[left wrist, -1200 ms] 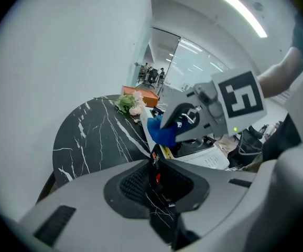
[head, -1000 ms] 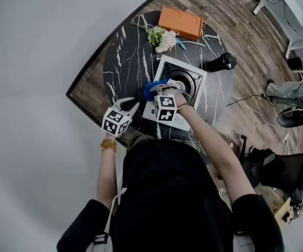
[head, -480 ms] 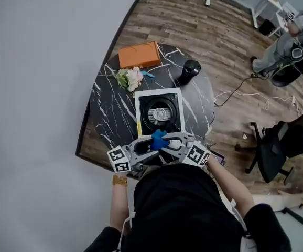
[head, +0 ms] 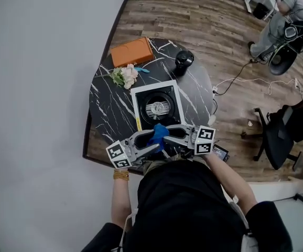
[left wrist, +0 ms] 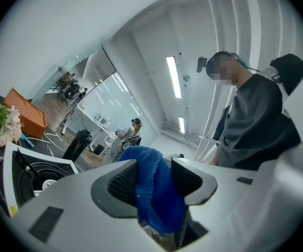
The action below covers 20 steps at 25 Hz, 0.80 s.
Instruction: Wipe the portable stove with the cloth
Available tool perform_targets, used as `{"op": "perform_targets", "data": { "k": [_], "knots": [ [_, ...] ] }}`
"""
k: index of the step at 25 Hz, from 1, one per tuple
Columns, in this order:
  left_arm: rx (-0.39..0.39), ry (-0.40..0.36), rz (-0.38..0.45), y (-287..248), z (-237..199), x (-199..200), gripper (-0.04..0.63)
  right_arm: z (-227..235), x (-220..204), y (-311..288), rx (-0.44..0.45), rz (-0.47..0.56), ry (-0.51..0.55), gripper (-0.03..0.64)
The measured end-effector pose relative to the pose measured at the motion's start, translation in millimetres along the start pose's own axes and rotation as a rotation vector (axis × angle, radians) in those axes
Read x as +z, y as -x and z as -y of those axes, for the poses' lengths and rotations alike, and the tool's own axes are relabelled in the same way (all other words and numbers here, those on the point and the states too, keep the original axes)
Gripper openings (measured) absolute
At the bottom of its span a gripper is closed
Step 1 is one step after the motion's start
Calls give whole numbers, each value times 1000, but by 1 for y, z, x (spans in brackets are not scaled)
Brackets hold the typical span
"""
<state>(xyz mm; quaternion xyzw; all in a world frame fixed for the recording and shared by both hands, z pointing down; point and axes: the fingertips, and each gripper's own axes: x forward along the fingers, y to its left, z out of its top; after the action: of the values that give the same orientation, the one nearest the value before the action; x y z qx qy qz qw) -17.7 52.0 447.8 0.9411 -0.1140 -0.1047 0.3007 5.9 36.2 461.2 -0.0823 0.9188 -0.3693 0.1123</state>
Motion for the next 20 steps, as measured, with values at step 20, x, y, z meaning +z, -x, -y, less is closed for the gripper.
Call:
{"op": "perform_targets", "data": {
  "k": [20],
  "knots": [
    [816, -182, -473, 80, -263, 0, 72, 40, -22, 40, -338, -88, 89, 92]
  ]
}}
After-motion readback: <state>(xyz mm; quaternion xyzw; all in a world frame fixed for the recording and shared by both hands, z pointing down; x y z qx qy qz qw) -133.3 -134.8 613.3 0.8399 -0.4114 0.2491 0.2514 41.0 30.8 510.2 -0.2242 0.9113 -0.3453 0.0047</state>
